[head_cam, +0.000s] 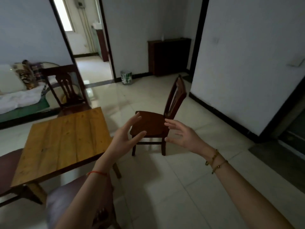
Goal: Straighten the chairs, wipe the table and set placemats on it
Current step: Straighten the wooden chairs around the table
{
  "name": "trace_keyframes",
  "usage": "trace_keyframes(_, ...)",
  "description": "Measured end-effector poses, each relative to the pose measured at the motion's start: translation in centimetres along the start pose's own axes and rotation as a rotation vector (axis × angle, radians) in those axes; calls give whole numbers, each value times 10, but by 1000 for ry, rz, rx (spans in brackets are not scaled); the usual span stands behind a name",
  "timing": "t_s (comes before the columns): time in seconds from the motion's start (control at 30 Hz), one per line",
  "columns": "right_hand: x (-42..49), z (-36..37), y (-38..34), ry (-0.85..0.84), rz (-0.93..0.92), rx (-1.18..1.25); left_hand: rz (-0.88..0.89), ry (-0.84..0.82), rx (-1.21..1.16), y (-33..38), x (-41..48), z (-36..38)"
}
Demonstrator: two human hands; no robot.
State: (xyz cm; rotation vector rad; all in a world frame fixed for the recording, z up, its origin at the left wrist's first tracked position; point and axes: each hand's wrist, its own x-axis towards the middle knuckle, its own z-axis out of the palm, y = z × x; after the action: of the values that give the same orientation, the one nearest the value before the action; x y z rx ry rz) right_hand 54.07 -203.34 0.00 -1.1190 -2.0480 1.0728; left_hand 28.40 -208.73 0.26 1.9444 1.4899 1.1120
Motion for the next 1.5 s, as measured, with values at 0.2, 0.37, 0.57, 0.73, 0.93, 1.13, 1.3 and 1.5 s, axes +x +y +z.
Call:
trace_keyframes(0.2, 53, -61, 50, 43, 35, -18, 1, -37, -46, -14, 84, 41)
trace_keyframes(0.37, 116, -124, 101, 19, -10, -40, -9, -16, -60, -29, 167, 85)
trace_keyframes(0.57, 214, -225, 164, -91, -75, -58, -74, 73, -52, -24, 280, 153)
trace_keyframes(0.73, 302, -297, 211, -205, -132, -93, -152, 180, -62, -25, 367, 200)
trace_keyframes(0.93, 402, -350, 261, -311, -174, -84, -233, 222, -46, -47, 461, 239)
trace_keyframes(1.13, 522, -391, 322, -404, -229, -106, -278, 300, -22, -93, 566, 273)
trace_keyframes(1.3, 634, -414, 351, -514, -270, -105, -346, 399, -22, -131, 650, 284)
trace_keyframes(1.5, 739, -422, 366, -648, -371, -95, -418, 509, 31, -151, 716, 286)
